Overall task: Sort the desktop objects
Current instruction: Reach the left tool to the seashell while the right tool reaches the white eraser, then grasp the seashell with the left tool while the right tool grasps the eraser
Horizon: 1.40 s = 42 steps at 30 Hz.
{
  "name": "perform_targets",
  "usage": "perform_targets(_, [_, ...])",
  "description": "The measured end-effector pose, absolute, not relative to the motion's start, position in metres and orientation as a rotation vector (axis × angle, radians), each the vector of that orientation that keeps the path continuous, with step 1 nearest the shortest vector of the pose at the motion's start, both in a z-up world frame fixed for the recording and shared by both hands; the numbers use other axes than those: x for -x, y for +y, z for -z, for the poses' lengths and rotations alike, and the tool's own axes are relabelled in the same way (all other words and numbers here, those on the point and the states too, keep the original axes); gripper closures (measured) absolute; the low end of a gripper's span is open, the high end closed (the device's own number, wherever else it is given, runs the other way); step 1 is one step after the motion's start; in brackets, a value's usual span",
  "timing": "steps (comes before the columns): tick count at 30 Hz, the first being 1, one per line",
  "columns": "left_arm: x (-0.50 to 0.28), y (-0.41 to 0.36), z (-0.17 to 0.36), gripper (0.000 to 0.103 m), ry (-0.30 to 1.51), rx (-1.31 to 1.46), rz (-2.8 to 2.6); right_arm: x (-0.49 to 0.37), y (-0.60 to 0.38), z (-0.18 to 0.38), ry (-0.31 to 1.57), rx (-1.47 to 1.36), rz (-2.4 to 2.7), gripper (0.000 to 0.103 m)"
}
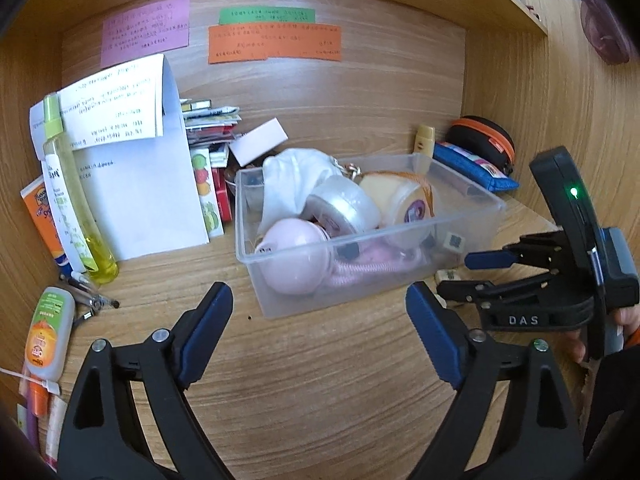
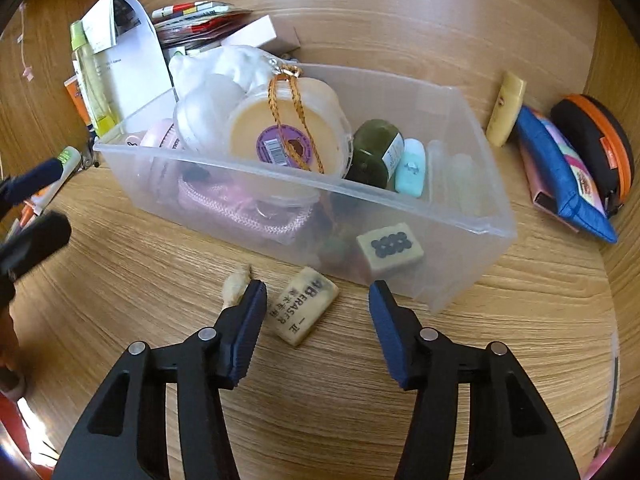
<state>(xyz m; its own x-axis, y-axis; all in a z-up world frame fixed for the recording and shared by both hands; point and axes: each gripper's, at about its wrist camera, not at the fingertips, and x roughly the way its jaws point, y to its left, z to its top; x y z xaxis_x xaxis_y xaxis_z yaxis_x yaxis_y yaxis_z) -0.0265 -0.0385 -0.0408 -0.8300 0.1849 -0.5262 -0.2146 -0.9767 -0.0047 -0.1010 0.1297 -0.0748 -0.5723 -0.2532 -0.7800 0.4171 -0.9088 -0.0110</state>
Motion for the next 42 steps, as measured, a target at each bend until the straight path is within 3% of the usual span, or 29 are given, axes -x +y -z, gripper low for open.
perform_targets(6, [0.027,-0.036,0.043,0.014,0.069,0.817,-2.793,0.101,0.122,0.083,0.303,-1.201,2.453,0.055])
perform_targets(10, [0.030,-0.031,0.045,0.014,0.067,0.848,-2.760,0.103,0.125,0.082,0.301,-1.196,2.435,0.063])
perform_targets(17, [0.051,-0.015,0.055,0.013,0.036,0.965,-2.712,0.100,0.140,0.081,0.297,-1.183,2.405,0.063])
perform_targets(25, [0.060,0.021,0.062,0.014,0.148,1.004,-2.645,0.103,0.171,0.079,0.131,-1.184,2.382,0.064])
perform_targets(38, [0.081,0.059,0.077,0.047,0.245,1.132,-2.561,0.097,0.193,0.067,0.011,-1.069,2.357,0.063])
perform_targets(42, [0.089,0.063,0.084,0.063,0.235,1.202,-2.525,0.096,0.198,0.065,-0.027,-1.043,2.350,0.063])
